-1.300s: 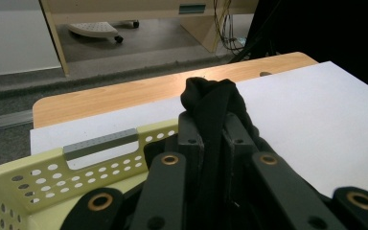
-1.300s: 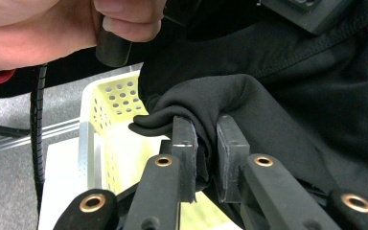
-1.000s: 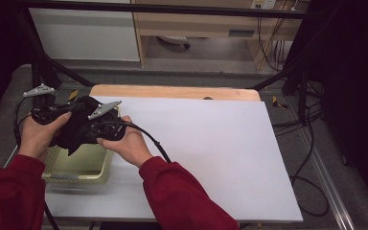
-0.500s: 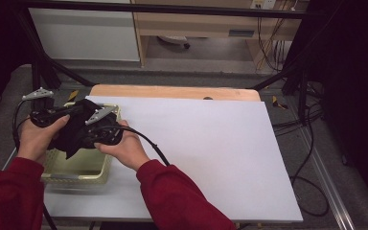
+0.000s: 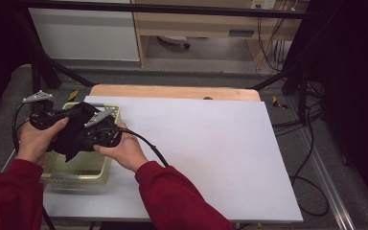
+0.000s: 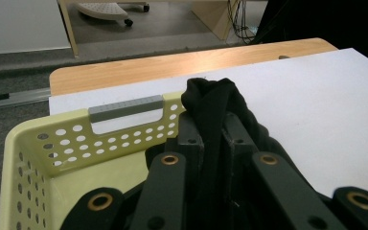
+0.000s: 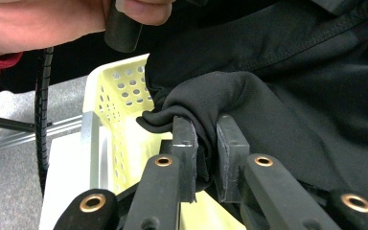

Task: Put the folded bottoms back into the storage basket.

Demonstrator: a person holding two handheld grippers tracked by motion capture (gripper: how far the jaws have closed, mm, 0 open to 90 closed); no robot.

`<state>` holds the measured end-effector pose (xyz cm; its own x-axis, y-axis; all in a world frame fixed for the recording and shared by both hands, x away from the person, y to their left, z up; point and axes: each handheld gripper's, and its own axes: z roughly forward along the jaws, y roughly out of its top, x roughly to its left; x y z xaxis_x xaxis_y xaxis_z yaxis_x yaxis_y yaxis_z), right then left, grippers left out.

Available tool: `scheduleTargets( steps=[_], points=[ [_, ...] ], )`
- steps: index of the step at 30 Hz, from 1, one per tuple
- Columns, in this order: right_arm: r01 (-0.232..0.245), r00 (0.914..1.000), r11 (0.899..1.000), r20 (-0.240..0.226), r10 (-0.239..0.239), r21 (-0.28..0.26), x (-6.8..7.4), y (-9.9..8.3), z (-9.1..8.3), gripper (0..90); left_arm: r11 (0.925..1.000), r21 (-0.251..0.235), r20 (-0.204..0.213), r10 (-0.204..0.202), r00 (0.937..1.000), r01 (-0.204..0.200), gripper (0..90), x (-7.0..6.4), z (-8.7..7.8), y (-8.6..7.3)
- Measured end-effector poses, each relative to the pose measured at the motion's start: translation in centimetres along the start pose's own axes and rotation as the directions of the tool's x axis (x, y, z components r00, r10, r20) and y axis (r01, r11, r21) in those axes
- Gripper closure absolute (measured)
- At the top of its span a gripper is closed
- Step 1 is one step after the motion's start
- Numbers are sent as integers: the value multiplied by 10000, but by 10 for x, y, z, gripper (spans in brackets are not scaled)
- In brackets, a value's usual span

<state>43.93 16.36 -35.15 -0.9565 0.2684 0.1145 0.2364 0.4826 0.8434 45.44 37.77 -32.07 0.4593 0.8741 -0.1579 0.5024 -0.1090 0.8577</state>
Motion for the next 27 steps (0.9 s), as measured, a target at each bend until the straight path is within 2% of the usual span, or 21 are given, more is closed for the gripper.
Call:
scheduleTargets(
  steps=[9, 16, 27],
  points=[
    [-60, 10000, 9999, -9, 60, 125, -1, -2, 3, 810, 9999, 60, -40, -146, 9999, 146, 815, 5, 2, -5],
    [-103, 9999, 9998, -22, 103, 175, -2, -5, 5, 810, 9996, 79, -230, -274, 9994, 276, 815, 8, 3, -9],
    [-102, 9999, 9989, -8, 103, 467, -4, -13, 10, 810, 9986, 308, -327, -426, 9986, 436, 815, 11, 8, -17]
  ],
)
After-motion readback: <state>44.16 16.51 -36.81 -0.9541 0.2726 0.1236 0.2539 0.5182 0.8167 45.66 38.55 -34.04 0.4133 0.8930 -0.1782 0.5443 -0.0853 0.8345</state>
